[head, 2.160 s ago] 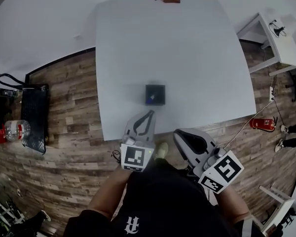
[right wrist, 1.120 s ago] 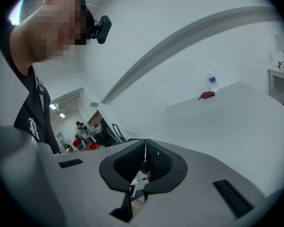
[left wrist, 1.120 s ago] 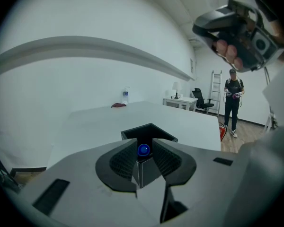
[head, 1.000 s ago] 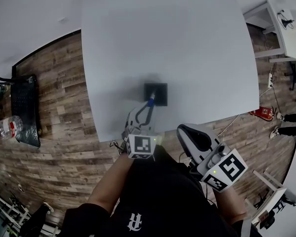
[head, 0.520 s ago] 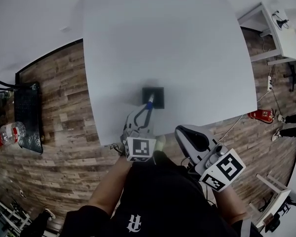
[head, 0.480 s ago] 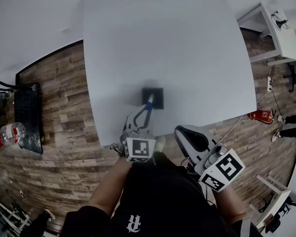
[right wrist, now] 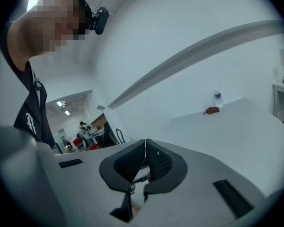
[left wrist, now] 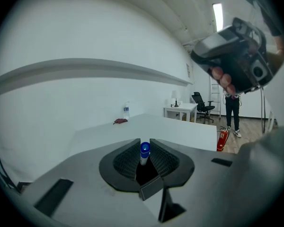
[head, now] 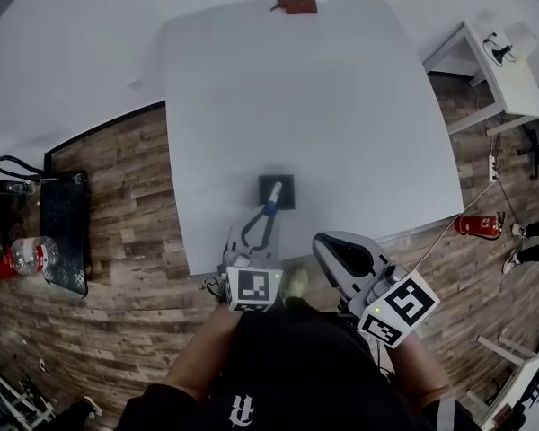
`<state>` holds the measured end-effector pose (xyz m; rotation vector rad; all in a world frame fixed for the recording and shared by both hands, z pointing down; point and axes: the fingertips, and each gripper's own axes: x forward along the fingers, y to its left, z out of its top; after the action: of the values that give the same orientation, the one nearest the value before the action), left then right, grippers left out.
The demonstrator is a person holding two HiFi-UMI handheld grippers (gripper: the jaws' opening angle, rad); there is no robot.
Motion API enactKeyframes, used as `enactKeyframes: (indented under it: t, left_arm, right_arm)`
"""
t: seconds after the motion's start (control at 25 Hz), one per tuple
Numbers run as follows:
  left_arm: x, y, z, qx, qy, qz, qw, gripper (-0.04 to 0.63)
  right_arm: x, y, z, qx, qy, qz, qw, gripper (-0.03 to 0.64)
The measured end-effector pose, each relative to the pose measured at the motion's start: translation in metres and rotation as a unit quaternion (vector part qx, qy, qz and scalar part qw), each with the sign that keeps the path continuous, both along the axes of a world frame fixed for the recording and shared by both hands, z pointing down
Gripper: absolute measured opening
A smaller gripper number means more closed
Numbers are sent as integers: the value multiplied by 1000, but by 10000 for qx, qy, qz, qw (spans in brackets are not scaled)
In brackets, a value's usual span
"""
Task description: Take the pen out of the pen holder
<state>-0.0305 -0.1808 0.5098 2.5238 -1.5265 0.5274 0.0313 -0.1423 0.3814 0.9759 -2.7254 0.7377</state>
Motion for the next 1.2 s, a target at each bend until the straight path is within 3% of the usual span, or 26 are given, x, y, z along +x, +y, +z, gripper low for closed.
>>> enactKeyframes:
  t: [0.6,1.2]
  left_arm:
    - [-6,34,-85,619,1,-171,9979,64]
    - [4,87,-168,1240,160,-50,9921,64]
  right_arm:
    - [-1,19,-32,614,-165,-221,9977,15]
    - [2,52,-56,1070,-109,-404,9934,15]
